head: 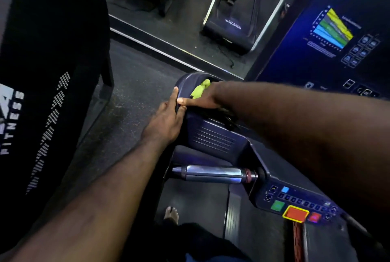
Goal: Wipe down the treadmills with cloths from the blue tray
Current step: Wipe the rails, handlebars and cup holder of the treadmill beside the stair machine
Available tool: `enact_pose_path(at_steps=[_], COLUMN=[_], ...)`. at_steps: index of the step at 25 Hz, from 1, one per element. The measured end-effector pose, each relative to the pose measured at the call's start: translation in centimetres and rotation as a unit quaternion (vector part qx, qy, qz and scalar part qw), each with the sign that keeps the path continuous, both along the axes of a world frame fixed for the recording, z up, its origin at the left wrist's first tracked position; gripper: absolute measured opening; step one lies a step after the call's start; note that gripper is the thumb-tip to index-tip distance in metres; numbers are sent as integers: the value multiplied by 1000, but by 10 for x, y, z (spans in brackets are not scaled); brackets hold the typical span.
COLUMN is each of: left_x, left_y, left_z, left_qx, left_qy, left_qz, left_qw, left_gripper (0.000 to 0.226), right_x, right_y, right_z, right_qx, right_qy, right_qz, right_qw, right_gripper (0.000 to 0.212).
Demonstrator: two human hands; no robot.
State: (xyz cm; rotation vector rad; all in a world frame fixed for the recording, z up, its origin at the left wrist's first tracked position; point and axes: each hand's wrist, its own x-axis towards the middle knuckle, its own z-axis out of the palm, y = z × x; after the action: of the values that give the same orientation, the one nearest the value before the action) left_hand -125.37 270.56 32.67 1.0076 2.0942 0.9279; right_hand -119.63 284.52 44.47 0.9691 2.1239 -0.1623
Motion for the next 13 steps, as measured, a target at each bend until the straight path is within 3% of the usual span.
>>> enact_pose_path(at_steps=[3, 5, 7, 10, 11, 13], left_x=[2, 1, -1, -1, 1, -1], left_y=[-7, -7, -6, -9, -10, -10], left_z=[5, 9, 11, 16, 17, 17], left_qx=[-9, -25, -29, -19, -16, -10], left_qy=[-1, -4, -17, -34, -37, -44], left_qz=[-9, -5, 9, 25, 29, 37], left_qw=[1000, 1000, 999, 999, 999, 998], left_gripper=[67, 69, 69, 70, 70, 69], right_x=[-12, -15, -22, -30, -25, -5], right_y=[4, 12, 21, 27, 28, 29], right_z=[10, 17, 16, -8, -20, -29], right_qx=[-129, -149, -115, -55, -23, 90], right_qy=[-52, -81, -138, -299, -311, -259], right_qz=[-54, -114, -108, 29, 92, 204], right_qw=[989, 979, 978, 952, 946, 940], right_gripper=[81, 62, 40, 16, 14, 31])
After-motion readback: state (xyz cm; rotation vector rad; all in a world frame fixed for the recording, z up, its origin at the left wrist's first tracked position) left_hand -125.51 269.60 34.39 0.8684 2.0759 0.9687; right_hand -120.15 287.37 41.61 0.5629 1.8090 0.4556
